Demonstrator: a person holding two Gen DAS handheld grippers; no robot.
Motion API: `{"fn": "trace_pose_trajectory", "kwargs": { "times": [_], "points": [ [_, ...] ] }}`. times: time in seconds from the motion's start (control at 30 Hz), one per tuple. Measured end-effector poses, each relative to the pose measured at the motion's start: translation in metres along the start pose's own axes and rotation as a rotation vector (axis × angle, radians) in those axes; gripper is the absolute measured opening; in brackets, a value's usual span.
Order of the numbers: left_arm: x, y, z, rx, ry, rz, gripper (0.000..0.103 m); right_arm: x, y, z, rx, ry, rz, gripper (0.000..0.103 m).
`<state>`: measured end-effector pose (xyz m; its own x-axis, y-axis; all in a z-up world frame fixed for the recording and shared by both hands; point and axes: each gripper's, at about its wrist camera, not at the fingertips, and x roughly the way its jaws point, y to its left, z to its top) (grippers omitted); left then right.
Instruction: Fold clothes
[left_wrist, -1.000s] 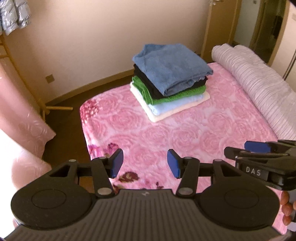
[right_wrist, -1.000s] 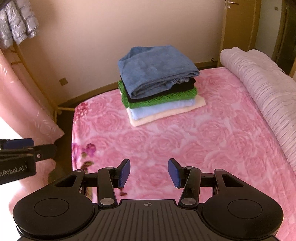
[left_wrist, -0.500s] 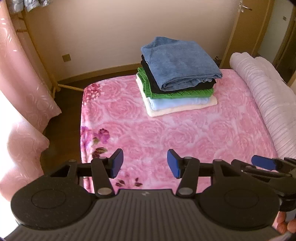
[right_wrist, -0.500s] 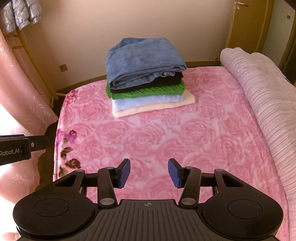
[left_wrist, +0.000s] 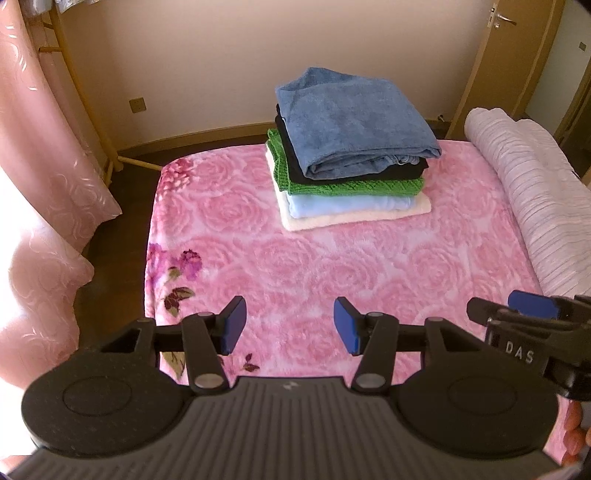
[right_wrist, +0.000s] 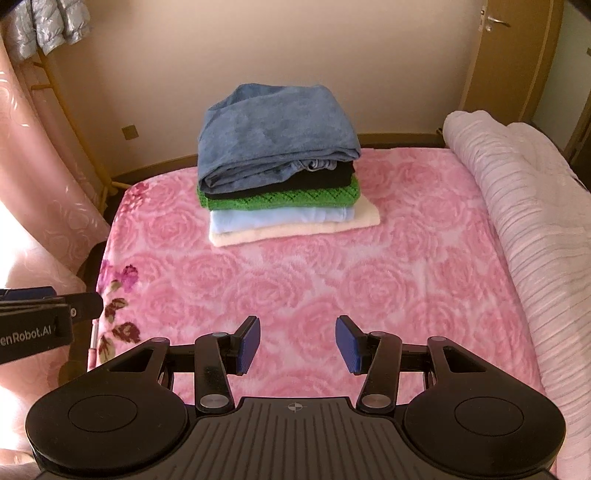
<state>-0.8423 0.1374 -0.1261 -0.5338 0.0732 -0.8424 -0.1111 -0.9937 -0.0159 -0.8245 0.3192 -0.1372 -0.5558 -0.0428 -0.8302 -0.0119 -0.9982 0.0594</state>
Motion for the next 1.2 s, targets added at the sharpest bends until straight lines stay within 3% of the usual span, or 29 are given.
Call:
{"fn": "trace_pose_trajectory", "kwargs": {
  "times": [0.33,1.03,1.2],
  "points": [
    [0.011,0.005,0.003,-0.045,0.016,0.039,0.048,0.009,0.003,0.010,-0.032,0.014,0.028,0.049],
    [0.028,0.004,0.011,-0.007,0.015,0.044,0.048,0.022,0.007,0.014,-0.021,0.027,0.033,0.049],
    [0.026,0.005,0.012,0.015,-0.018,0.050,0.048,0.019,0.011,0.015,-0.014,0.024,0.026,0.049]
  ]
}}
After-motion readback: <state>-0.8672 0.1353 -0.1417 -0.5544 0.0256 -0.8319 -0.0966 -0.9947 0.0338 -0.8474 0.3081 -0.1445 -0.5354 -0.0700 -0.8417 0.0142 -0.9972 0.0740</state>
